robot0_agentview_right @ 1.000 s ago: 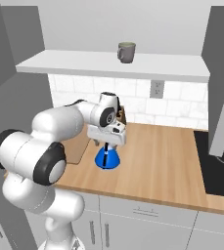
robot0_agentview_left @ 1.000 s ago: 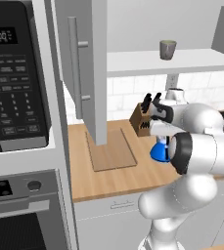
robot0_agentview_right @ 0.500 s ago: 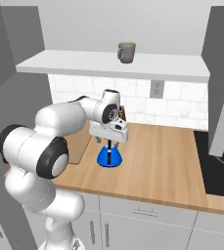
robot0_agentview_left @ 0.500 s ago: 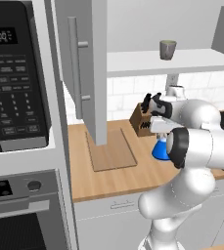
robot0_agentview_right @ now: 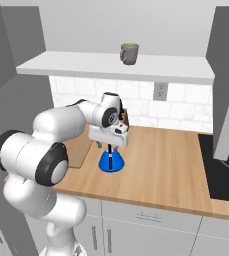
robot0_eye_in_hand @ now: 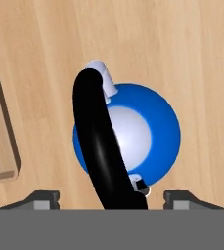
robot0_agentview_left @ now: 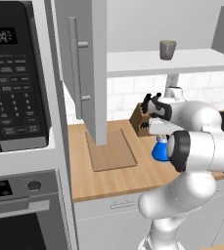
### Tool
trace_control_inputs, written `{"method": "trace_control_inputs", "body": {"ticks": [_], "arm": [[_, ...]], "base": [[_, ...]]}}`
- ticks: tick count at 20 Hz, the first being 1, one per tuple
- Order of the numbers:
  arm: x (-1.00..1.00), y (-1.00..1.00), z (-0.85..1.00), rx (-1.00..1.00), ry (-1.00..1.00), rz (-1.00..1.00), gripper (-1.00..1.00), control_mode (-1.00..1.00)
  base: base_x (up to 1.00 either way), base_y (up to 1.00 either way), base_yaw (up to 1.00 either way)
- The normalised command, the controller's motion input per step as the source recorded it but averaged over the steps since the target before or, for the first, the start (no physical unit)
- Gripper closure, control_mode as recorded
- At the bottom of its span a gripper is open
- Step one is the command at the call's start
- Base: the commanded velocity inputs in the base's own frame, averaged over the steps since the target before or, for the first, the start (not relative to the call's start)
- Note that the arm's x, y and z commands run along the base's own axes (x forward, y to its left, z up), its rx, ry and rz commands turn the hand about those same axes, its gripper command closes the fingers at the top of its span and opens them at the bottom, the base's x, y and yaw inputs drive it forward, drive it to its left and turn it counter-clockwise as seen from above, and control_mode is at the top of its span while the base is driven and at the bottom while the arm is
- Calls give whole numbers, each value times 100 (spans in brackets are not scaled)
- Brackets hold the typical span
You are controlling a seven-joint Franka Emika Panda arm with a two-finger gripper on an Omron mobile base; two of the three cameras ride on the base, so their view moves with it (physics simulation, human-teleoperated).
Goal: Pick the kettle from the counter and place it on the tray. Then pick the mug from the cabinet and place it on the tray. Then close the cabinet doors.
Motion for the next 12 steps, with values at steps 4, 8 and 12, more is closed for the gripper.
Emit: {"method": "trace_control_inputs", "body": {"ticks": [4,8,12], "arm": [[-15,1,-19,0,0,2,100,-100],[-14,0,-9,0,-1,1,100,-100],[-24,1,-1,0,-4,4,100,-100]], "base": [[0,0,0],[0,0,0],[0,0,0]]}}
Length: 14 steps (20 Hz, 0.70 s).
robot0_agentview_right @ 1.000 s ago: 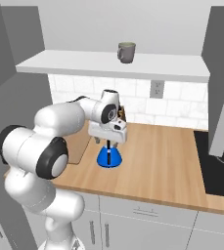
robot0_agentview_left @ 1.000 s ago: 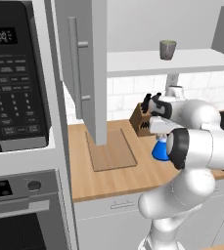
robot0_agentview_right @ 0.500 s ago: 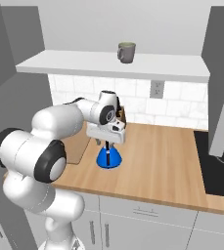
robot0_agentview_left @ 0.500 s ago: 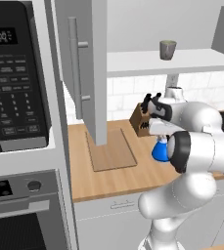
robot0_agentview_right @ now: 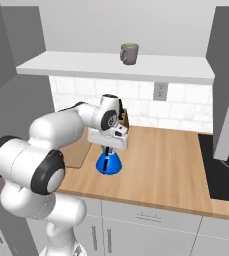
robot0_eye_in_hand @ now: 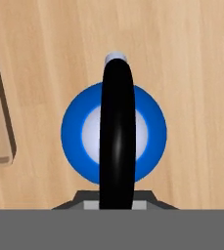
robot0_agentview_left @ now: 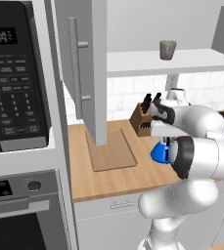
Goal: Pick the kettle from the counter and place it on the tray. Then pick the mug from the cabinet and place it on the tray. Then close the cabinet doors.
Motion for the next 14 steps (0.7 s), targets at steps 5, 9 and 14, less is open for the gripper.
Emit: {"method": "trace_control_inputs", "body": {"ticks": [5,9,14], "arm": [[-38,24,9,-3,-13,11,100,-100],[-34,52,21,-10,-14,21,100,-100],[-11,55,28,-6,-12,23,100,-100]], "base": [[0,0,0],[0,0,0],[0,0,0]]}}
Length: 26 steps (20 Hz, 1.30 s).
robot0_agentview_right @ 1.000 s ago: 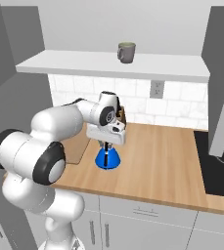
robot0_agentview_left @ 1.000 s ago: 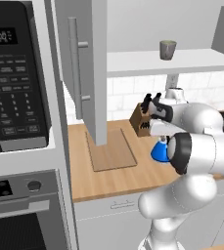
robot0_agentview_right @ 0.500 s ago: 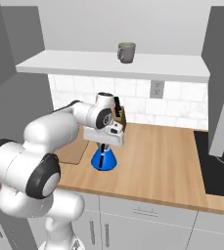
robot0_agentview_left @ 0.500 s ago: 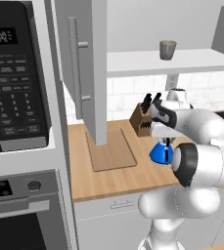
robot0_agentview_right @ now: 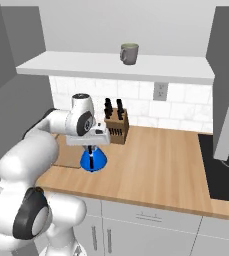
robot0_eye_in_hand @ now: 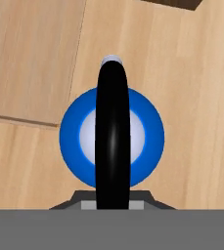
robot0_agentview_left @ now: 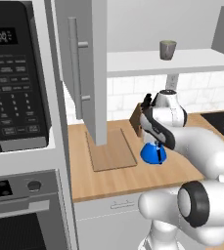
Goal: Pick the kettle from the counter and place it on the tray. Then pick the mug from the cabinet and place it on the tray. Then close the cabinet doors.
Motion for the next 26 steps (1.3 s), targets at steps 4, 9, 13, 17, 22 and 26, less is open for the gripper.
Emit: {"method": "trace_control_inputs", "body": {"ticks": [4,9,13,17,22,26], "arm": [[1,51,44,0,-6,22,100,-100],[13,57,35,0,0,20,100,-100],[35,50,6,0,0,19,100,-100],[53,37,0,2,0,17,100,-100],[59,26,0,0,0,15,100,-100],[52,21,-2,0,0,14,100,-100]], "base": [[0,0,0],[0,0,0],[0,0,0],[0,0,0],[0,0,0],[0,0,0]]}}
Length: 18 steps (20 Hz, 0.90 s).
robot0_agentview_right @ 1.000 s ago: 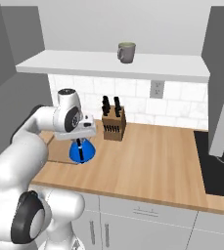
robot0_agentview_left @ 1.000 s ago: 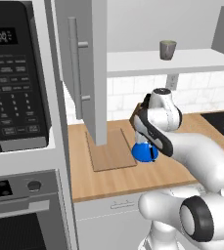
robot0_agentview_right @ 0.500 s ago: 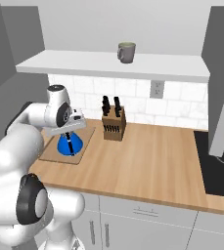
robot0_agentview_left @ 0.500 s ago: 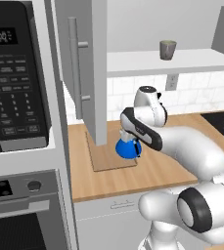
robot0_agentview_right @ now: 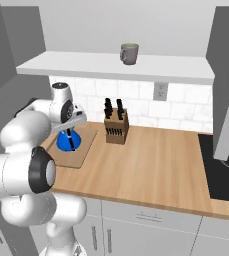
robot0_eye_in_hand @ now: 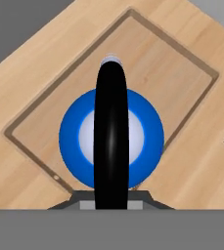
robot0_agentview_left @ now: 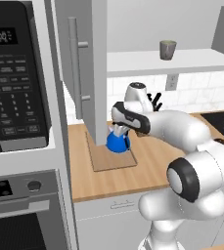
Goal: Pick the kettle from the counter and place it on the tray. Then pick the mug from the cabinet and place it on the tray. Then close the cabinet doors.
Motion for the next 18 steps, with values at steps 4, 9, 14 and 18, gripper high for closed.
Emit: {"method": "trace_control_inputs", "body": {"ticks": [4,9,14,18], "arm": [[45,15,-16,0,0,9,100,-100],[38,13,-20,0,0,6,100,-100],[36,2,-18,0,0,3,100,-100],[36,0,-21,0,0,0,100,-100]], "base": [[0,0,0],[0,0,0],[0,0,0],[0,0,0]]}}
